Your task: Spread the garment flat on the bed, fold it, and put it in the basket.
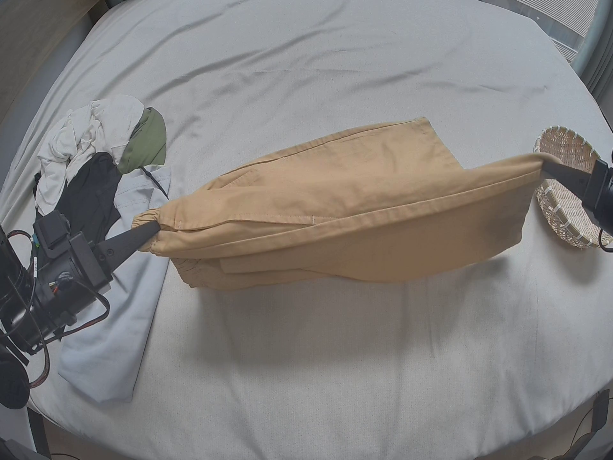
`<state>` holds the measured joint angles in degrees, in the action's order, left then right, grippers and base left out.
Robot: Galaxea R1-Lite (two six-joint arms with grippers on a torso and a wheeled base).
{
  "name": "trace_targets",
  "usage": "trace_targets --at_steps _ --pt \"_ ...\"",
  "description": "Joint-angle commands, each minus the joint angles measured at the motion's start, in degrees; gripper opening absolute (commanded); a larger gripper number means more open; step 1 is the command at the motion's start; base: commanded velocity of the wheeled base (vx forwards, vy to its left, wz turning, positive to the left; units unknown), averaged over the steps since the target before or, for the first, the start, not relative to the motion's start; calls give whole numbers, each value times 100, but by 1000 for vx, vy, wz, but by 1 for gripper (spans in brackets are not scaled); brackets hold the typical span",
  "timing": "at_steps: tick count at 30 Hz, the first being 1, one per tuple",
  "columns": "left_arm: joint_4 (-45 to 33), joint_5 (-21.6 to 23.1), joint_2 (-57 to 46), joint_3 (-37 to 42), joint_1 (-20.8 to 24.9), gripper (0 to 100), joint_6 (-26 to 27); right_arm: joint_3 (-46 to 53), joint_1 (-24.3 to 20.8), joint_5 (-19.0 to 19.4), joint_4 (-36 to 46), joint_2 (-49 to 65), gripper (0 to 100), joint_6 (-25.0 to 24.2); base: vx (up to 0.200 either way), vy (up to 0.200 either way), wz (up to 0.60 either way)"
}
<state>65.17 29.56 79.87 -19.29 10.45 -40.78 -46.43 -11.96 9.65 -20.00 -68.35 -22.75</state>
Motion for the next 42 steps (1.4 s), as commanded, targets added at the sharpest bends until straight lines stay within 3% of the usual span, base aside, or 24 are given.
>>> trace_targets --at_steps 1,12,26,42 --pt "-22 -12 37 -102 1 0 0 -252 9 10 -12 -381 0 -2 0 0 0" --pt "-57 -319 406 -339 1 0 -9 -876 159 89 -30 -1198 0 -2 0 0 0" --pt "-822 -337 529 -611 -43 0 -9 -1439 106 195 -689 -2130 0 7 0 0 0" --pt "-839 -460 608 -664 -122 0 -9 -2054 -61 160 -663 -2543 0 -10 0 0 0"
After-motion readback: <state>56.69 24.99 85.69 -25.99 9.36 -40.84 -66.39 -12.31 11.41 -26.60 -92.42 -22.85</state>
